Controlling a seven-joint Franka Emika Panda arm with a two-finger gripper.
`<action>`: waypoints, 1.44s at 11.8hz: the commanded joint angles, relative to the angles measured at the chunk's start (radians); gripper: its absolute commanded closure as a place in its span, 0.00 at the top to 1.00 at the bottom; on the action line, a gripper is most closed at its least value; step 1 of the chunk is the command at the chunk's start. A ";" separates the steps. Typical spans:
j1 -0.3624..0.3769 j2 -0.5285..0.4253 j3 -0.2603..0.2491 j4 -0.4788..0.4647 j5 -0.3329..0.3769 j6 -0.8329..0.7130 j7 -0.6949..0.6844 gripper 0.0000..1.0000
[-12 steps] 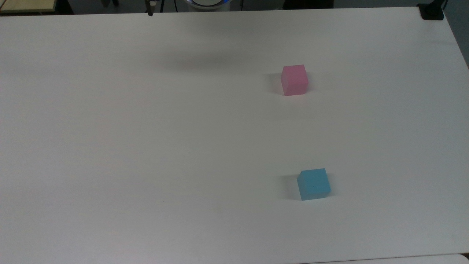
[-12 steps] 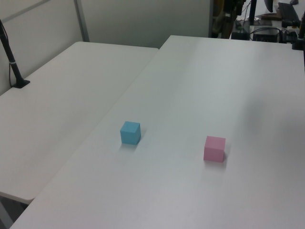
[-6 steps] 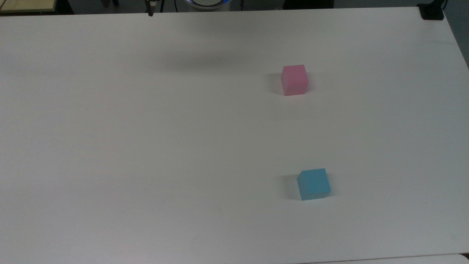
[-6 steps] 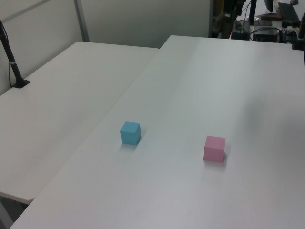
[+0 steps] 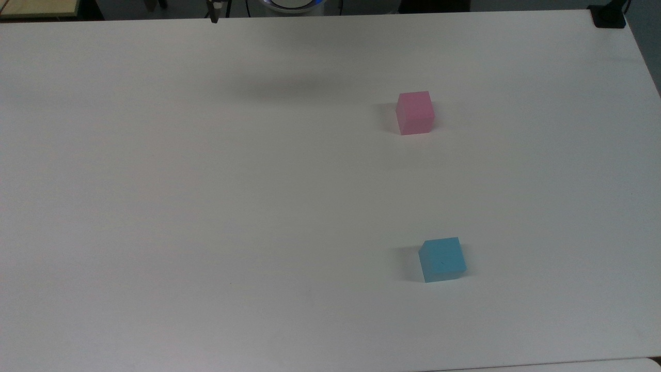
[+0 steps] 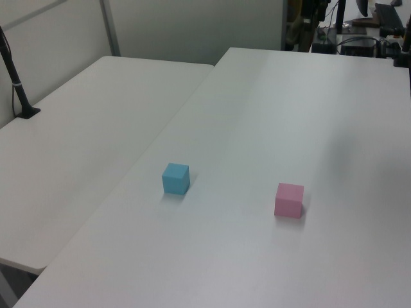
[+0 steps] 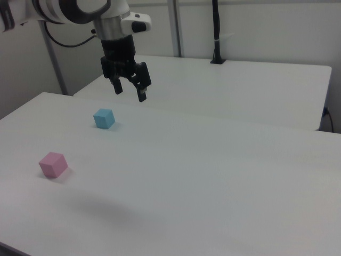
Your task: Put blue cube on pink cube
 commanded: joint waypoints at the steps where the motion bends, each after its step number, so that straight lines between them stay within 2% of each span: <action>1: 0.010 -0.011 -0.002 -0.023 0.012 0.016 -0.020 1.00; 4: 0.013 -0.008 0.003 -0.024 0.014 0.014 -0.055 1.00; 6: 0.043 -0.008 0.003 -0.024 0.015 0.004 -0.057 1.00; 10: 0.166 0.027 0.003 -0.029 0.026 0.007 -0.022 1.00; 14: 0.338 0.106 0.000 0.062 0.026 0.057 0.133 1.00; 17: 0.438 0.116 -0.002 0.069 0.023 0.167 0.233 1.00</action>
